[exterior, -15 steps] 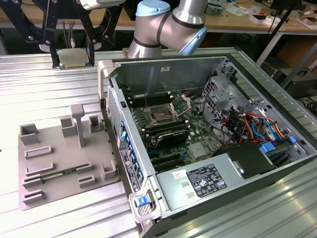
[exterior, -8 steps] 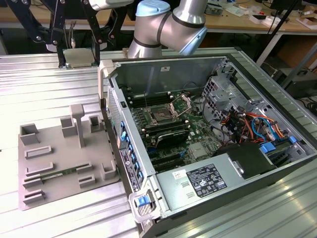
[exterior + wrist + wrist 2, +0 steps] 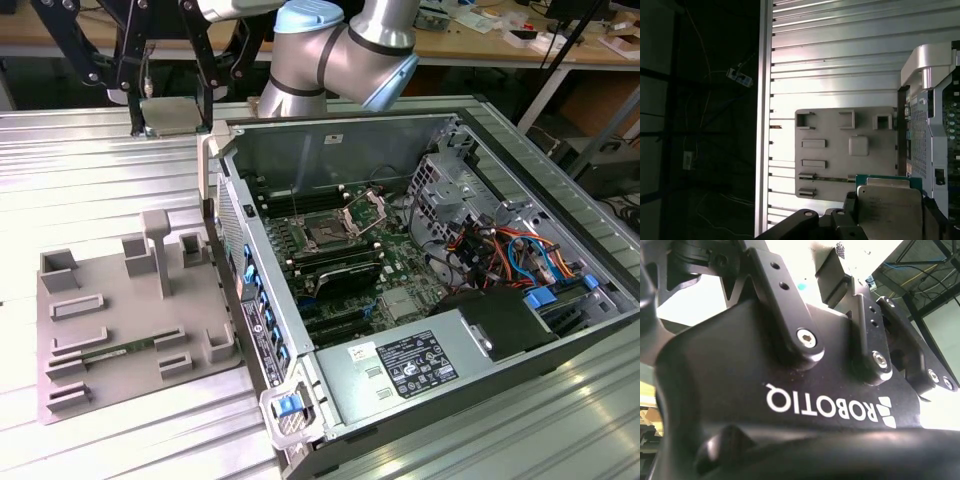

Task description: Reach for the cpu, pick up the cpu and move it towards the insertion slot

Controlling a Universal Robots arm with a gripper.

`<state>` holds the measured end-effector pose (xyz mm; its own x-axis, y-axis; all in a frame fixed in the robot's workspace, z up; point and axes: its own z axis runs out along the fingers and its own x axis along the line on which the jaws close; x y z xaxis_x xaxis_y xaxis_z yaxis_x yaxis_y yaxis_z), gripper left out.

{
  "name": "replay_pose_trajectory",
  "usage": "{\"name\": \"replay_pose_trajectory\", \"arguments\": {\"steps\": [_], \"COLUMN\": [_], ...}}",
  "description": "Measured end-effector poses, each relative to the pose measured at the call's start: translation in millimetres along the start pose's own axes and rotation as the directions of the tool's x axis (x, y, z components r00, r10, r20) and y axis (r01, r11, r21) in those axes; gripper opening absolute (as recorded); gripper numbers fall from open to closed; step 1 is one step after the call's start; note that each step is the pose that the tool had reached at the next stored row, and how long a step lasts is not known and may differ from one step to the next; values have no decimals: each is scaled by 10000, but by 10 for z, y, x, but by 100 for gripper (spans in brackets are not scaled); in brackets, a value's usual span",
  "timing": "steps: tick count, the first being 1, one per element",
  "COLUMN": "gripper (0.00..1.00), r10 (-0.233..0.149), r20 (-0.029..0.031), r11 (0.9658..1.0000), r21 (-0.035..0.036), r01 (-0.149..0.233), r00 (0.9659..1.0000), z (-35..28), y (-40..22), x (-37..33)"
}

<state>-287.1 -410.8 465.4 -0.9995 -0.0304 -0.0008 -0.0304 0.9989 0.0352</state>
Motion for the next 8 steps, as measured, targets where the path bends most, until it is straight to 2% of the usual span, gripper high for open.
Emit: {"name": "replay_pose_trajectory", "arguments": {"steps": [8], "gripper": [55], "r10": [0], "r20": [0], "r11": [10000], "r21": [-1], "r01": [0], "r00": [10000], "z": [2], "y": [-3], "x": [-106]}}
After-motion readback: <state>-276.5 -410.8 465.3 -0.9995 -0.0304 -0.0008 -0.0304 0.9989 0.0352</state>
